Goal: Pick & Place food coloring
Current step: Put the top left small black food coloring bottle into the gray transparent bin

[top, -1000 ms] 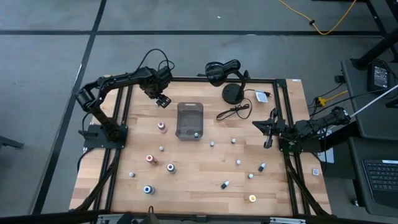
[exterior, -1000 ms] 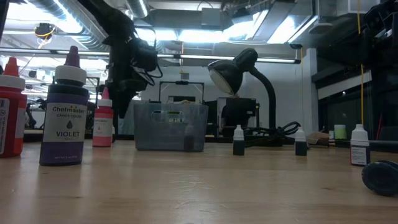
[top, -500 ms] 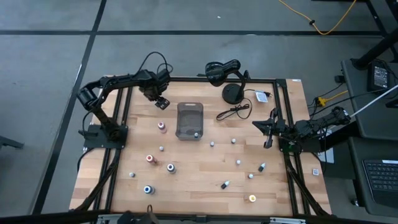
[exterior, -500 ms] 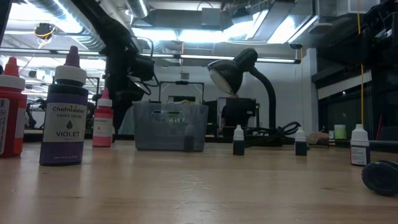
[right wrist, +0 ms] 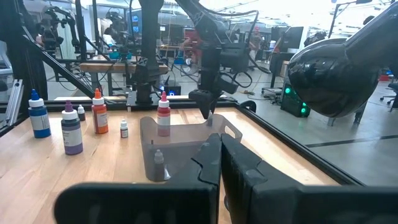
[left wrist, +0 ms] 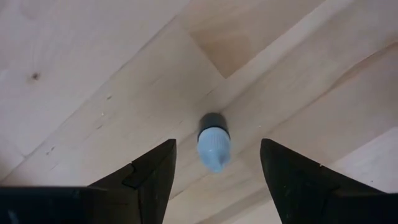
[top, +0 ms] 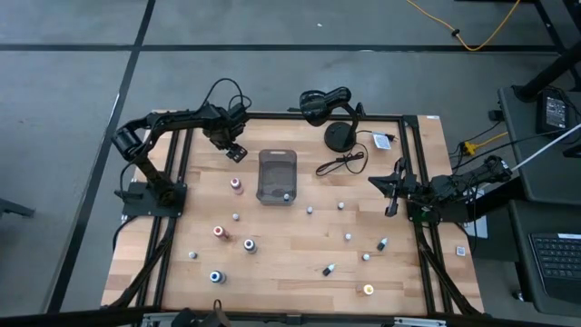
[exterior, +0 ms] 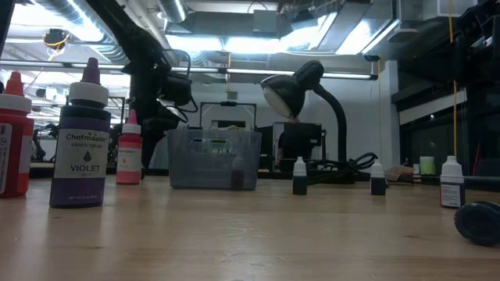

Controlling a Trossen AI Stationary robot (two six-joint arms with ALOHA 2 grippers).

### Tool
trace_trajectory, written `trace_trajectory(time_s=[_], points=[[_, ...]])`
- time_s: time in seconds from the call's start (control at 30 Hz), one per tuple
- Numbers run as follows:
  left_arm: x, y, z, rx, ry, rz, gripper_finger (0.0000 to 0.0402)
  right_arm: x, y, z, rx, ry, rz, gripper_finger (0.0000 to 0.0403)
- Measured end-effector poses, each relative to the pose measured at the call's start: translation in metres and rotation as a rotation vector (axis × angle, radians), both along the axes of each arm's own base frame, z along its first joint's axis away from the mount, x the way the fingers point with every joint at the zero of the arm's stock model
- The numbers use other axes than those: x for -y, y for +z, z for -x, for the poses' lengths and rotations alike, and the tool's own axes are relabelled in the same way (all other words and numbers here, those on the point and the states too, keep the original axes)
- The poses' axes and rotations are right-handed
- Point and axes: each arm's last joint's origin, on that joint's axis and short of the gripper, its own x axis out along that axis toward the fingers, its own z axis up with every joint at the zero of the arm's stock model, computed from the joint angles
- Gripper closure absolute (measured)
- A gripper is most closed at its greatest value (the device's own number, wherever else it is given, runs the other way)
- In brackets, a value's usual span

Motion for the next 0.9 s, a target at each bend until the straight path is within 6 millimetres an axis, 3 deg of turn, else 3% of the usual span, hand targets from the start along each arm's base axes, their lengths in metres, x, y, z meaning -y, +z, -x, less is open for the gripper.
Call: trace_trajectory(time_s=[0.2,0.63,0.9], points=[[-0.0011,0.0001,-0.0005,-0.002,0.001,-0.018,0.0194,0.0,-0.0001,0.0,0.0,0.0,0.0,0.0388],[-0.0015,0.0005,-0.0014,0.013,0.0,-0.016,0.0348,0.0,0.0,0.0,0.0,0.0,0.0,0.0388],[0.0005,0.0016,0.0003,0.005,0.015,0.001,0.0352,0.0,-0.0001,0.0,-0.001,0.0,0.0,0.0388]])
